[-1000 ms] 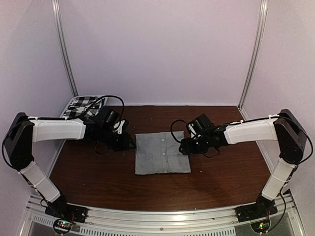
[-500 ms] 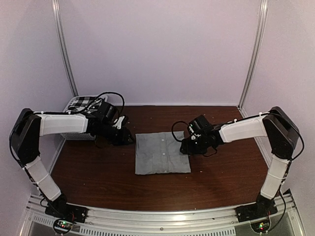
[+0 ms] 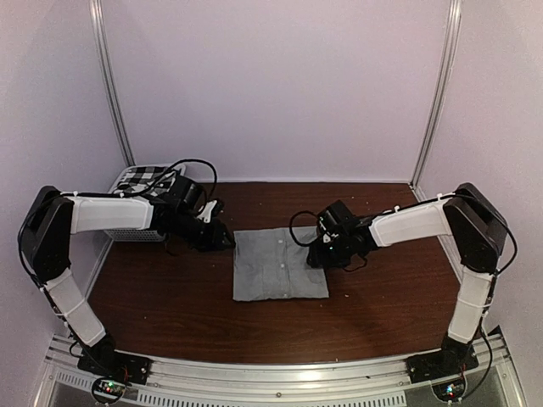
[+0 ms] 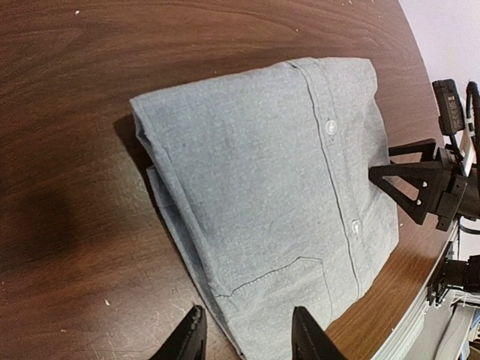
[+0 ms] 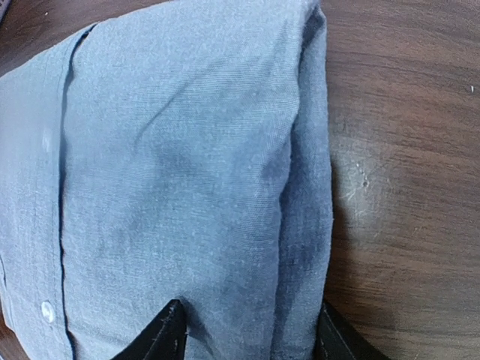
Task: Fold and stack the long sleeve shirts
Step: Pick up the square-folded shirt from the center of the board.
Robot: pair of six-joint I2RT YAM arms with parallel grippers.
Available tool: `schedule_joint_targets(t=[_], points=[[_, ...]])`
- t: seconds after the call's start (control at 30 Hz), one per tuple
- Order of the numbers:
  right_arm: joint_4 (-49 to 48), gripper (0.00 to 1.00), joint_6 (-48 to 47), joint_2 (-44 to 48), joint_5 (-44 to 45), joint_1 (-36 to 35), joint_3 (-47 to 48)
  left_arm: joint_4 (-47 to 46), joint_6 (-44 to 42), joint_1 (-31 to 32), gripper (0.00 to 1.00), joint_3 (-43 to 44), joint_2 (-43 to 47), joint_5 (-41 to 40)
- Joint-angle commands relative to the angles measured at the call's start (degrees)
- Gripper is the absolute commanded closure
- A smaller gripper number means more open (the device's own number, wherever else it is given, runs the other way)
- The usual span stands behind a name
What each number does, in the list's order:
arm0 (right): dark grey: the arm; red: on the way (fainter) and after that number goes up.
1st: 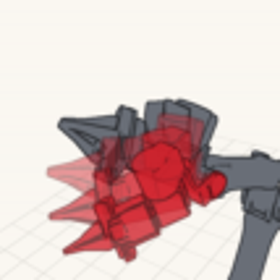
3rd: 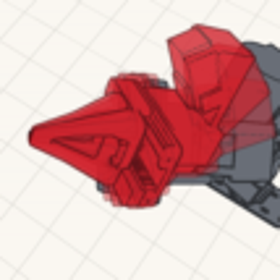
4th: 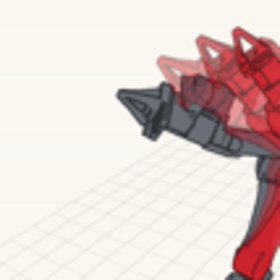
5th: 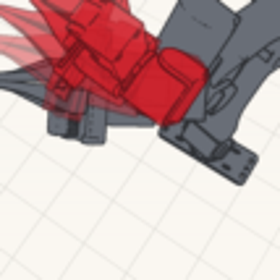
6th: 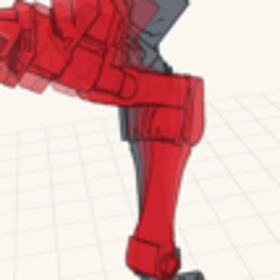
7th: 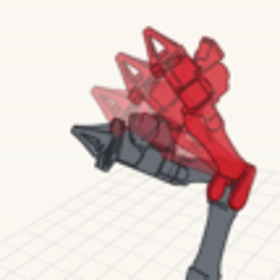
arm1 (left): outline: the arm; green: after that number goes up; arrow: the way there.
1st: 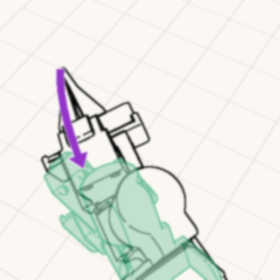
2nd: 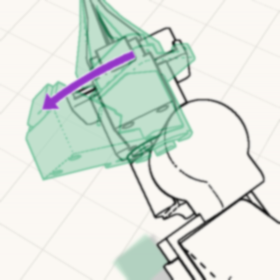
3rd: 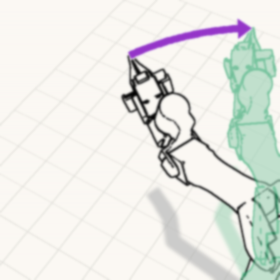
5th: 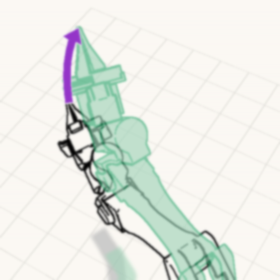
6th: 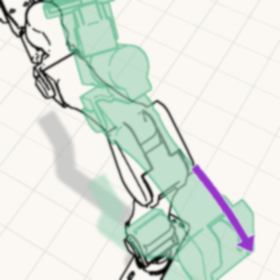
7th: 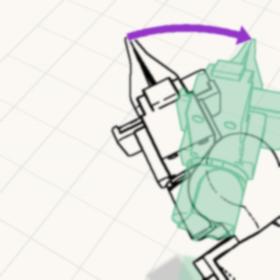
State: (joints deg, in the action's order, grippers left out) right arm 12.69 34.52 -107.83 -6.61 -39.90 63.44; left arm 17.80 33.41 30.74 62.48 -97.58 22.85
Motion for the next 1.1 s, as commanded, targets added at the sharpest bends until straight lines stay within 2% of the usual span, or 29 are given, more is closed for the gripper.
schedule_joint_targets(t=[0.0, 0.17, 0.3, 0.5, 0.6, 1.07], points=[[1.6, 0.45, 0.8, -2.1, 1.7, -0.9, 1.4, -2.6, -1.0, -0.2, 0.60, 0.0, -0.4, 1.2], [2.8, 0.53, 1.2, -4.1, 2.5, -2.4, 2.7, -2.6, -1.0, -0.2, 0.61, -0.1, -0.3, 1.0], [3.4, 0.63, 1.1, -4.5, 3.3, -2.5, 2.8, -2.9, -0.9, -0.2, 0.61, -0.7, -0.1, 1.2], [5.5, 0.90, -0.1, -4.1, 5.8, -2.3, 4.7, -3.0, -1.0, -0.2, 0.61, -1.0, 0.2, 1.2], [6.5, 0.99, -0.9, -3.9, 6.3, -1.9, 5.9, -3.0, -0.9, -0.2, 0.61, -0.9, 0.4, 1.2], [10.8, 1.00, -9.5, -2.8, 12.5, 3.4, 11.4, -2.6, -1.4, -0.2, 0.62, -1.5, 1.0, 1.2]])
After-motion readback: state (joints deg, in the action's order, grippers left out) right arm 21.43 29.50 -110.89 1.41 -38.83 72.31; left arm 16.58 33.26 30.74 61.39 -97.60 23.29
